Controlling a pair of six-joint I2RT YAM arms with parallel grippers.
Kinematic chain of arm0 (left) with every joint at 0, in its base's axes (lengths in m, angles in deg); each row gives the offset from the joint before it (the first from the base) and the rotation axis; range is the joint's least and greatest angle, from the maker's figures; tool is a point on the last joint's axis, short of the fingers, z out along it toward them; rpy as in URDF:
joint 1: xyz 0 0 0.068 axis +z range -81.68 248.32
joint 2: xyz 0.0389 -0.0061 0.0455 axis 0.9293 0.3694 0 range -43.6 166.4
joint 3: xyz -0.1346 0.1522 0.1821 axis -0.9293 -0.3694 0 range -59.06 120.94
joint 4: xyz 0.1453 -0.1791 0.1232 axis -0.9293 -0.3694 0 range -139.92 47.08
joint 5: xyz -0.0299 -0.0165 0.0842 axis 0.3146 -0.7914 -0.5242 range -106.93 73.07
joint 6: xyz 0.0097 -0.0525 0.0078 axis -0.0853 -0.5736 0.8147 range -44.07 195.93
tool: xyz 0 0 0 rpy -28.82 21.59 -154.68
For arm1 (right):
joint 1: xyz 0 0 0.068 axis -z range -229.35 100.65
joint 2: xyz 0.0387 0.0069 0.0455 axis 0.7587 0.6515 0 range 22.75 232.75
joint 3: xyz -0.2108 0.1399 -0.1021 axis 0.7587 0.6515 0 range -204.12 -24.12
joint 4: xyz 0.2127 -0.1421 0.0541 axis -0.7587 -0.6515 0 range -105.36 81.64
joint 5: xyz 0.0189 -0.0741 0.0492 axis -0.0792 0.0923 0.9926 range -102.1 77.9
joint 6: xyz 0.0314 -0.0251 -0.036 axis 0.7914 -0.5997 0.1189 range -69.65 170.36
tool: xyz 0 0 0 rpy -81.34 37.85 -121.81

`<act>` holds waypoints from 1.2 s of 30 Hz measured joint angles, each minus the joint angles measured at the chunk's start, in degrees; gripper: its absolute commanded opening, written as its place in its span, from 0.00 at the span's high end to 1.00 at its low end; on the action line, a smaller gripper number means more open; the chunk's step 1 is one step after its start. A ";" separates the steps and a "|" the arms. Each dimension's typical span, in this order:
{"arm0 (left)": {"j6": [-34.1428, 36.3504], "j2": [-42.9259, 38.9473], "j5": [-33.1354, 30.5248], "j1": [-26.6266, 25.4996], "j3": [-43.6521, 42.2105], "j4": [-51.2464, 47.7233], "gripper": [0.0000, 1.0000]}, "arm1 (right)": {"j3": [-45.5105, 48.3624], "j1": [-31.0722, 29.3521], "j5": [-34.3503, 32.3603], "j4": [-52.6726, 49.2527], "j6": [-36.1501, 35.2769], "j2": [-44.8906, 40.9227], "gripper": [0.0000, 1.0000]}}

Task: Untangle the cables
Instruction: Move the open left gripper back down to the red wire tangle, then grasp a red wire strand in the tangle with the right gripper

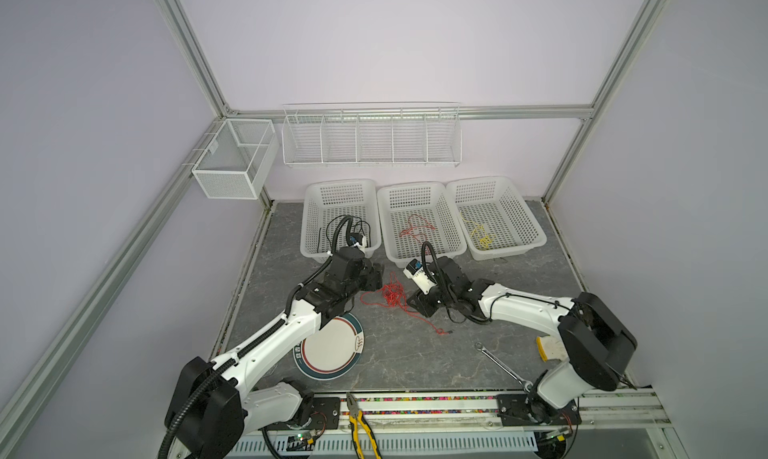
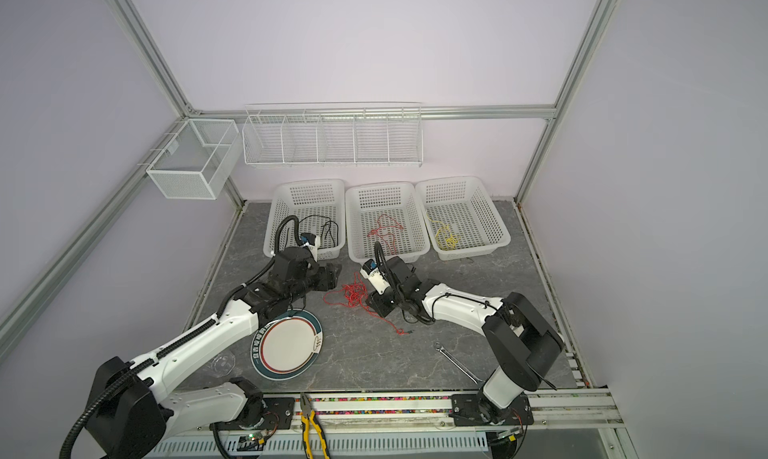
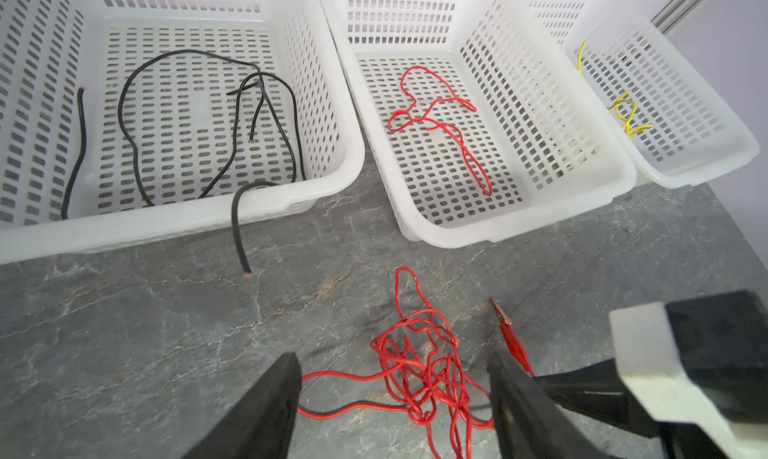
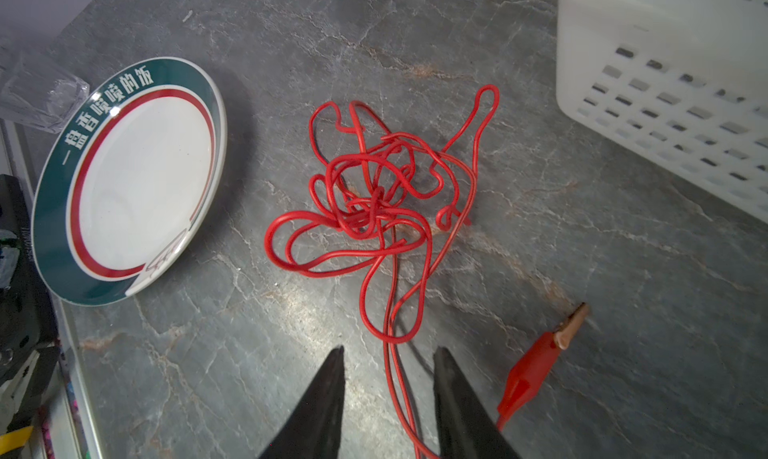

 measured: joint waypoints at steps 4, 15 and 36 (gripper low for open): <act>-0.70 -0.31 0.00 0.00 -0.94 -0.02 0.29 | 0.22 -0.15 -0.04 -1.55 0.24 0.46 0.63; -1.27 1.25 0.24 0.00 -2.23 2.03 0.29 | 2.45 -1.16 -1.60 -4.55 1.86 0.31 0.63; -1.27 1.79 1.60 0.00 -3.50 5.05 0.29 | -2.75 -1.09 -5.55 -1.49 4.72 7.32 0.68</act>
